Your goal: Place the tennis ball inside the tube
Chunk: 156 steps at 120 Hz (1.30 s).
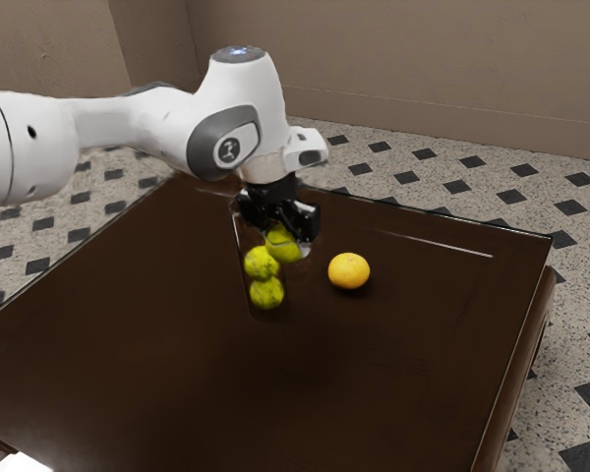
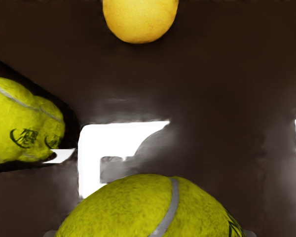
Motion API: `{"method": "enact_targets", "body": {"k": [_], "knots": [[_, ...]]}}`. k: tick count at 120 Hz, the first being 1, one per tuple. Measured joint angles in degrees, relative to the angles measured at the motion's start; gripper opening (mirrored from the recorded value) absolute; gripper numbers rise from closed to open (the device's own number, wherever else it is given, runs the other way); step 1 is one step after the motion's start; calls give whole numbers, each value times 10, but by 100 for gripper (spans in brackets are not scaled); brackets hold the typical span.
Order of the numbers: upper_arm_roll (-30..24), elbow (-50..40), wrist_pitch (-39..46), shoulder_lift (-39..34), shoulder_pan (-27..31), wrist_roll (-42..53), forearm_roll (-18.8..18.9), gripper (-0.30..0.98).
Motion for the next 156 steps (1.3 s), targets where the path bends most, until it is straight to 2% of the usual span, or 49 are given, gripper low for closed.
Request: {"method": "enact_targets", "body": {"k": [15,29,44,75,104,116,129,144,156], "knots": [[-3,126,-94,-15,15,-6,26,40],[-30,155,-157,-12,92,-8,27,41],[-53,200,-195,30,125,-10,26,40],[-70,252,-216,107,167,-10,26,41],[-76,309,-205,164,181,-2,25,41],[-76,307,-198,164,178,1,24,51],[-75,293,-193,147,177,3,22,58],[-72,172,-191,21,176,6,23,63],[-72,124,-195,-47,176,13,57,65]]}}
